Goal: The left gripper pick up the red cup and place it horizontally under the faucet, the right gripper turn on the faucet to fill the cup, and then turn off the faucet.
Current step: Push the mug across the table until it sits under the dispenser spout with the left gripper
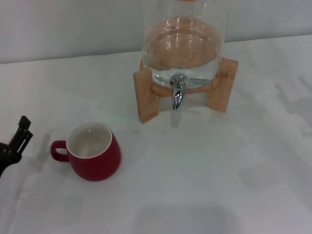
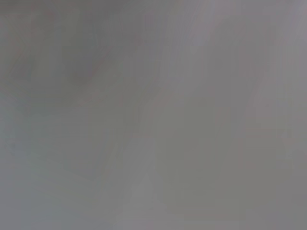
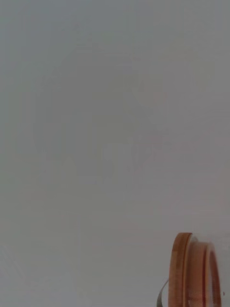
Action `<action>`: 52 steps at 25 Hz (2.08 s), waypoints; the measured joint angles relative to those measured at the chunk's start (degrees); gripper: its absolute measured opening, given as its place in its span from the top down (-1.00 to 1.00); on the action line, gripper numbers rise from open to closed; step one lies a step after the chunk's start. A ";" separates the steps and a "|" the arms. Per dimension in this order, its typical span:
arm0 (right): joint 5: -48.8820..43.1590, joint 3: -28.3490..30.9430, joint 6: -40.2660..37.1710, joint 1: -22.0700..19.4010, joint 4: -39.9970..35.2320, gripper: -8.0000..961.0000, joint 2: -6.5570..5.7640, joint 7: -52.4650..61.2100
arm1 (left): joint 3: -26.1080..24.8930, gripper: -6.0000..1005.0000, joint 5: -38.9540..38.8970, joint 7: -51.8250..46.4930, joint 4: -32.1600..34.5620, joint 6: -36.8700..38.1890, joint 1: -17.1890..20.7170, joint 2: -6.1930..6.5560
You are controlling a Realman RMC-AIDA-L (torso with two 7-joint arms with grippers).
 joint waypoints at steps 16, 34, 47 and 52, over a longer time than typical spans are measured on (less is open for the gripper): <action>0.35 0.48 0.57 -0.25 0.02 -0.61 -0.13 0.00 | 0.43 -0.73 -0.68 3.95 -3.29 -0.90 3.20 -0.15; 0.17 0.17 0.05 -0.37 0.06 -0.61 -0.17 0.00 | 2.66 -0.73 -0.63 6.94 -6.53 -0.56 8.77 -0.50; 0.00 0.09 -0.07 -0.39 0.12 -0.61 -0.17 0.00 | 5.67 -0.73 -0.75 7.76 -8.61 -0.95 10.23 -0.68; 0.01 0.09 -0.24 -0.39 0.10 -0.61 -0.17 0.00 | 5.83 -0.73 -0.77 7.90 -8.70 -1.02 10.27 -0.75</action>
